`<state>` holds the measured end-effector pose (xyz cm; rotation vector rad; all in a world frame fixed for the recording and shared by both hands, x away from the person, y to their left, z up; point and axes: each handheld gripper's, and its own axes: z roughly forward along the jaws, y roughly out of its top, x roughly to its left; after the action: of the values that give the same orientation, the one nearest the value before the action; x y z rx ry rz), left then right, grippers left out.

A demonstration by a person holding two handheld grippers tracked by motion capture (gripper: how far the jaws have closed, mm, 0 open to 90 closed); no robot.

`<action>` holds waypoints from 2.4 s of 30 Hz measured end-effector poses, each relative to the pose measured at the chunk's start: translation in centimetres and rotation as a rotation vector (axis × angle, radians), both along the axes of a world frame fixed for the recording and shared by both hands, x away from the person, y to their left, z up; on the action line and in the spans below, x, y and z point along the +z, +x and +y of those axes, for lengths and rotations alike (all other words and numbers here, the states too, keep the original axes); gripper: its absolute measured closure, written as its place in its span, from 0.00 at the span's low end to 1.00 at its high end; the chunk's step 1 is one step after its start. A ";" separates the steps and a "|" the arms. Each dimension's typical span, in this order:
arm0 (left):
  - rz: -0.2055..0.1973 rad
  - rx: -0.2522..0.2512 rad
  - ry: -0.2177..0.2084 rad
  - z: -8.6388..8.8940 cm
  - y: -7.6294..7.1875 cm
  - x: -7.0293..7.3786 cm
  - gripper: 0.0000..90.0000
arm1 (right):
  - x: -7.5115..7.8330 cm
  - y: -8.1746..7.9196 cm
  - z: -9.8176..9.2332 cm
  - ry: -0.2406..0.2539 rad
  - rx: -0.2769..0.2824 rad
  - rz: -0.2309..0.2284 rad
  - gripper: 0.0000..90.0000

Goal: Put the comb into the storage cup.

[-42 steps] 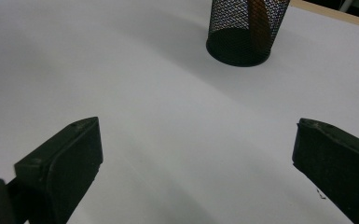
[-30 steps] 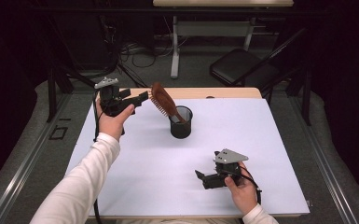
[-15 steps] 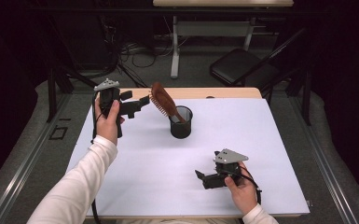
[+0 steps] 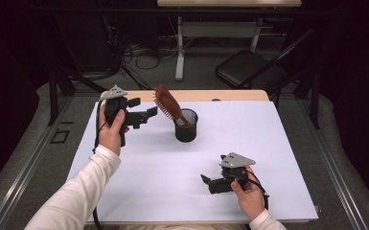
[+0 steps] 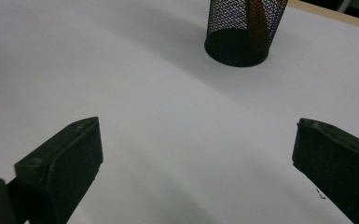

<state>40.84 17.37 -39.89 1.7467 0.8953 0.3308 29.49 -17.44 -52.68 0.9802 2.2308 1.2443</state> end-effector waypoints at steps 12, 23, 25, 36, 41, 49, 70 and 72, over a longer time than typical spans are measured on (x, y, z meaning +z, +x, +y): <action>-0.024 -0.131 0.023 -1.5 -2.9 -0.1 0.17 | 0.1 0.0 -0.1 0.007 -0.003 -0.005 0.02; -0.006 -0.202 0.000 -1.5 -5.5 -1.6 0.17 | 0.2 0.0 -0.3 0.017 -0.006 -0.010 0.02; -0.001 -0.189 0.000 -1.4 -6.0 -2.0 0.17 | 0.2 0.0 -0.3 0.016 -0.009 -0.008 0.02; -0.015 -0.169 0.021 0.0 -8.3 -4.4 0.17 | 0.3 0.0 -0.5 0.021 -0.017 -0.010 0.02; 0.005 -0.168 -0.002 0.7 -8.9 -5.5 0.17 | 0.3 0.1 -0.5 0.021 -0.018 -0.009 0.02; 0.034 -0.155 -0.044 2.1 -9.9 -7.8 0.17 | 0.2 0.1 -0.6 0.023 -0.025 -0.007 0.02; 0.014 -0.150 0.027 3.6 -11.0 -11.3 0.17 | 0.3 0.0 -1.0 0.027 -0.036 -0.018 0.02; 0.013 -0.153 0.027 3.7 -11.0 -11.6 0.17 | 0.3 0.0 -1.1 0.027 -0.037 -0.019 0.02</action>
<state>29.86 21.10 -51.45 1.8323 0.7638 0.2320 29.54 -18.51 -52.38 1.0117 2.1768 1.2659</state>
